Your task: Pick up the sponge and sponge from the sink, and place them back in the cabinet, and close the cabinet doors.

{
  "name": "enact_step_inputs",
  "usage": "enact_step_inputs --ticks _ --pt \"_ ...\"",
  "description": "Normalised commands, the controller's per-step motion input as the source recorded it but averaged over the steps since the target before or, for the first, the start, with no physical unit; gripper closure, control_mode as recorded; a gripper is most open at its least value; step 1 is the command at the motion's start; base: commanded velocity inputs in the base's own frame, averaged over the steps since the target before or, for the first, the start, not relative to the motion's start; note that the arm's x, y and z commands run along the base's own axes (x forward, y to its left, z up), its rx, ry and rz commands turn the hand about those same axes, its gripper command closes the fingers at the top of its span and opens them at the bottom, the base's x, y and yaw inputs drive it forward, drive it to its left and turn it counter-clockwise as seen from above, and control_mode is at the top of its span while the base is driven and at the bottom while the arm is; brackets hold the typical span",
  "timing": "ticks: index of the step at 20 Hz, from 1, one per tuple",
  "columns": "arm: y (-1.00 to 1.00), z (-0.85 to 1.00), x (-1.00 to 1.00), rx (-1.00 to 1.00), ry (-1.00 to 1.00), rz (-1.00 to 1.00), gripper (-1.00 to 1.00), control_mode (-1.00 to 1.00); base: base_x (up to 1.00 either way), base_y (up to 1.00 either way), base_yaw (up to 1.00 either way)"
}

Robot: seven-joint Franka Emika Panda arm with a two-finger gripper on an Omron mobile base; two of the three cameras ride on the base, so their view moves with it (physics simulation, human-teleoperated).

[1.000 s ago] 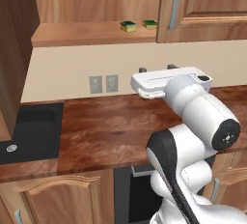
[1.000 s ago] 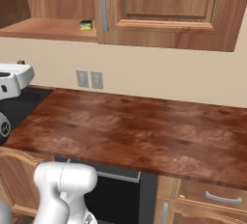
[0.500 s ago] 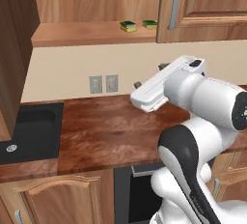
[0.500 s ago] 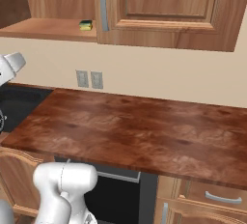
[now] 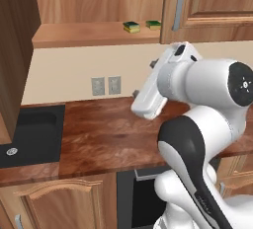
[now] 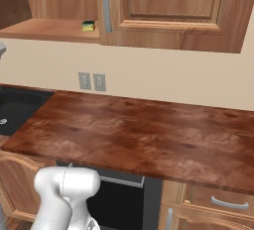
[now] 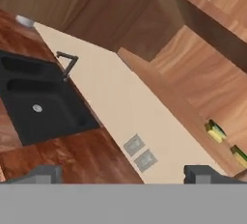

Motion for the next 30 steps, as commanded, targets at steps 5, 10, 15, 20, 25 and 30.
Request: enact_step_inputs --ticks 5,10,15,20,25,30 --pt "0.2 -0.04 -0.04 -0.27 0.01 0.14 -1.0 -1.0 0.0 0.0 0.0" --pt "0.23 -0.09 -0.01 -0.23 0.02 0.18 -1.0 -1.0 0.0 0.0 0.0" --pt "0.18 -0.09 0.0 -0.17 0.02 0.24 -1.0 -1.0 0.0 0.0 0.0" --pt "0.21 -0.08 -0.02 -0.15 0.0 0.29 -1.0 -1.0 0.0 0.0 0.0" --pt "0.23 -0.11 -0.04 -0.13 0.0 0.28 -1.0 -1.0 0.0 0.0 0.0" --pt "0.27 -0.11 -0.04 -0.15 0.0 0.26 -1.0 -1.0 0.0 0.0 0.0"
